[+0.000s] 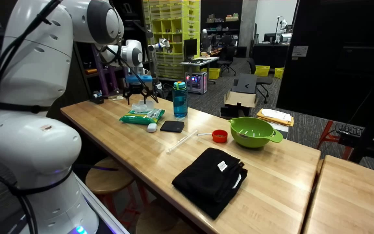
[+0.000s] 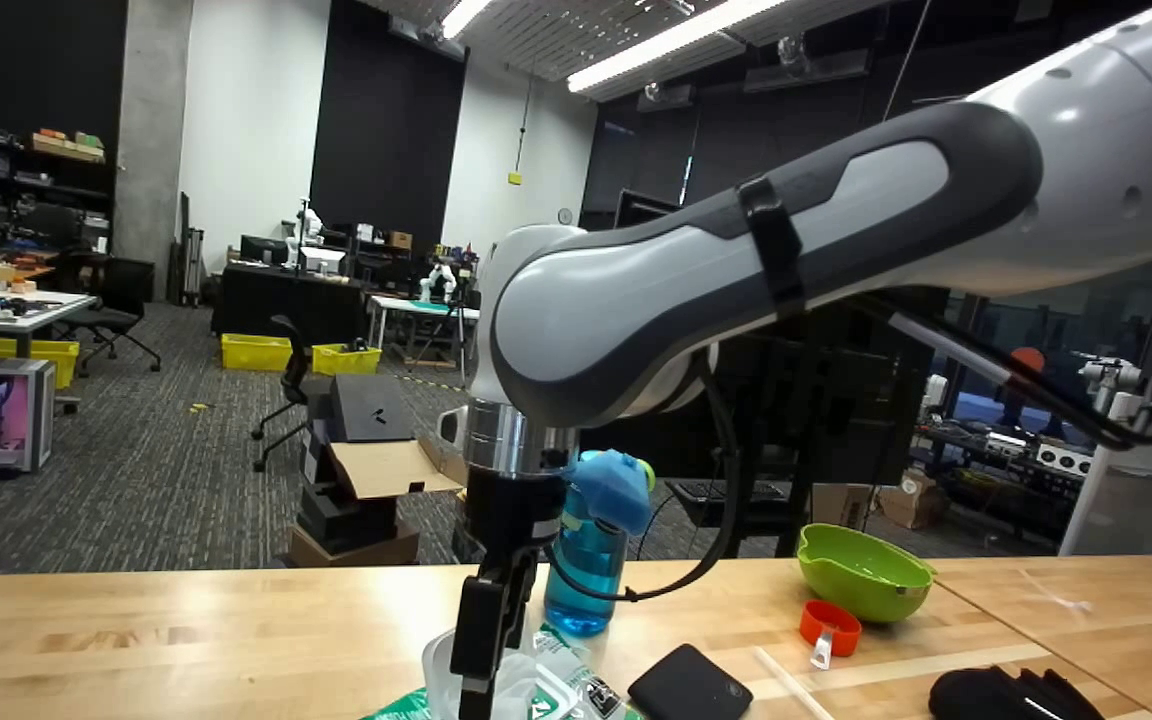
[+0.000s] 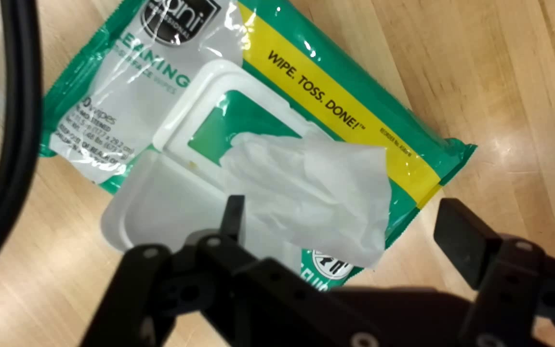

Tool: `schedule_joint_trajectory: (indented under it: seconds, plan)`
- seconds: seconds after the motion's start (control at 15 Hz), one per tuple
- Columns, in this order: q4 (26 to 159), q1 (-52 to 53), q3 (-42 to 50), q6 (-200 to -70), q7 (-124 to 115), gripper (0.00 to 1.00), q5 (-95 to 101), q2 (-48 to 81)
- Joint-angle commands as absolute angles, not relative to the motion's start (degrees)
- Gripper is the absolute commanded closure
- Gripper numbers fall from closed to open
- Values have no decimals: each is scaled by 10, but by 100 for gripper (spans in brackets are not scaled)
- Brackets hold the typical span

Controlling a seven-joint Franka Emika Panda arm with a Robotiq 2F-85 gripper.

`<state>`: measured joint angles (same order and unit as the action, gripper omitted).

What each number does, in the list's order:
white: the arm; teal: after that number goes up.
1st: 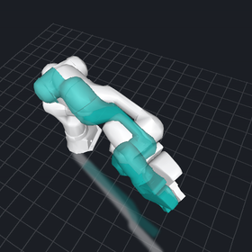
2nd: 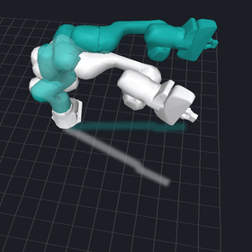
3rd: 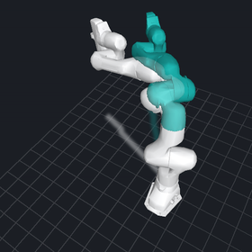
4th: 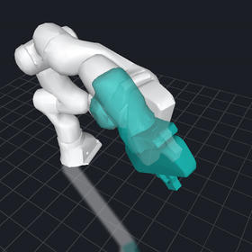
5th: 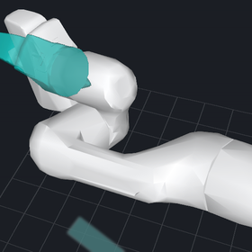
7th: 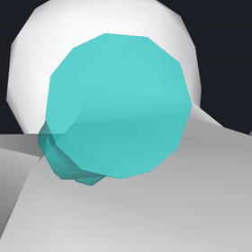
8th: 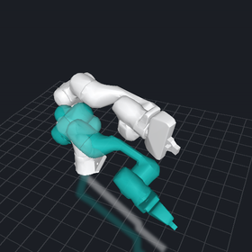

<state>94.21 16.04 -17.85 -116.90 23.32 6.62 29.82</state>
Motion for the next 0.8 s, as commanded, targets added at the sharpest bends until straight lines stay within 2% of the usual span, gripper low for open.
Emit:
schedule_joint_trajectory:
  seconds: [0.0,0.73]
  plan:
    - [917,171,-174,-1165,248,0,76,315]
    - [889,170,-177,-1158,264,0,69,333]
